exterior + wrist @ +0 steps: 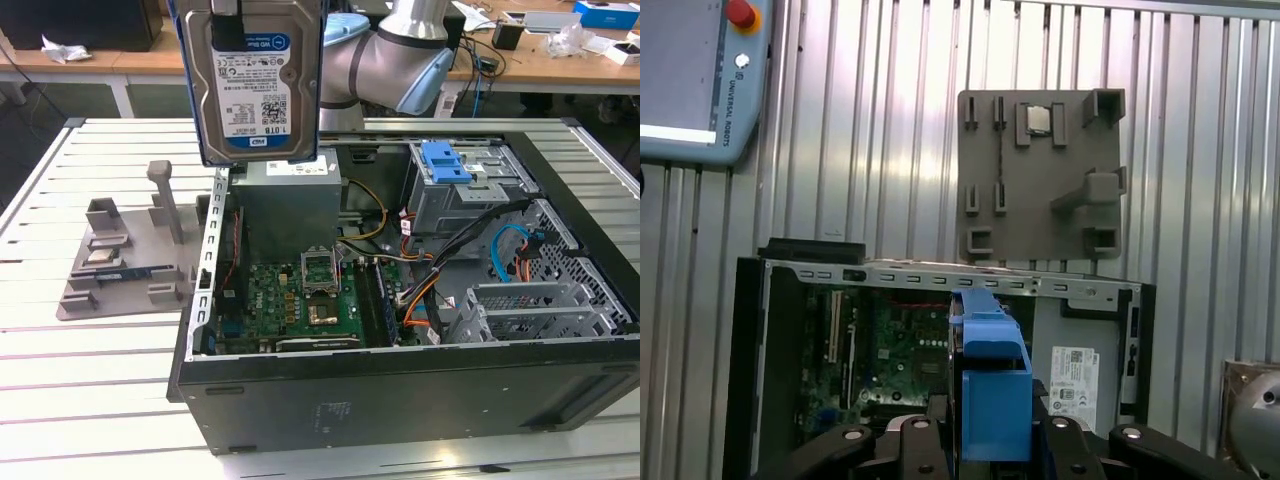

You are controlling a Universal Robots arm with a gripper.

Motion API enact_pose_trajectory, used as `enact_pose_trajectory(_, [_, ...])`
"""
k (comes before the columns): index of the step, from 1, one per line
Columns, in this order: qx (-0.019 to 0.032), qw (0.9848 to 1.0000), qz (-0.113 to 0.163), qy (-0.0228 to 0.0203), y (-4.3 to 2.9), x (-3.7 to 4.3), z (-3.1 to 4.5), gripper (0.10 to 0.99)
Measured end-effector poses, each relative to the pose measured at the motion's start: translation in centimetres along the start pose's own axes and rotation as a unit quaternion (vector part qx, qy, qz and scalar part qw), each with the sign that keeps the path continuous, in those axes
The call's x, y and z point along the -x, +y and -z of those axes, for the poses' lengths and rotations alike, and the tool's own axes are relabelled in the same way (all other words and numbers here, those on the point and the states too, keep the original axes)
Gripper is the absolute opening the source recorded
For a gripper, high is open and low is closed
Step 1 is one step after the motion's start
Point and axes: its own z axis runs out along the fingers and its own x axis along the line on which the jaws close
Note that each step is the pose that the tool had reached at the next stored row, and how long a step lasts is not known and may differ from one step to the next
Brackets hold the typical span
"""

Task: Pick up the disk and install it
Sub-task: 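Pick up the disk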

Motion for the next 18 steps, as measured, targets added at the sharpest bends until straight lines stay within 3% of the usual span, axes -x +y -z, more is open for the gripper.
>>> enact_pose_trajectory(18, [0.0, 1.0, 0.0, 0.0, 0.25, -3.99, -0.07, 0.365])
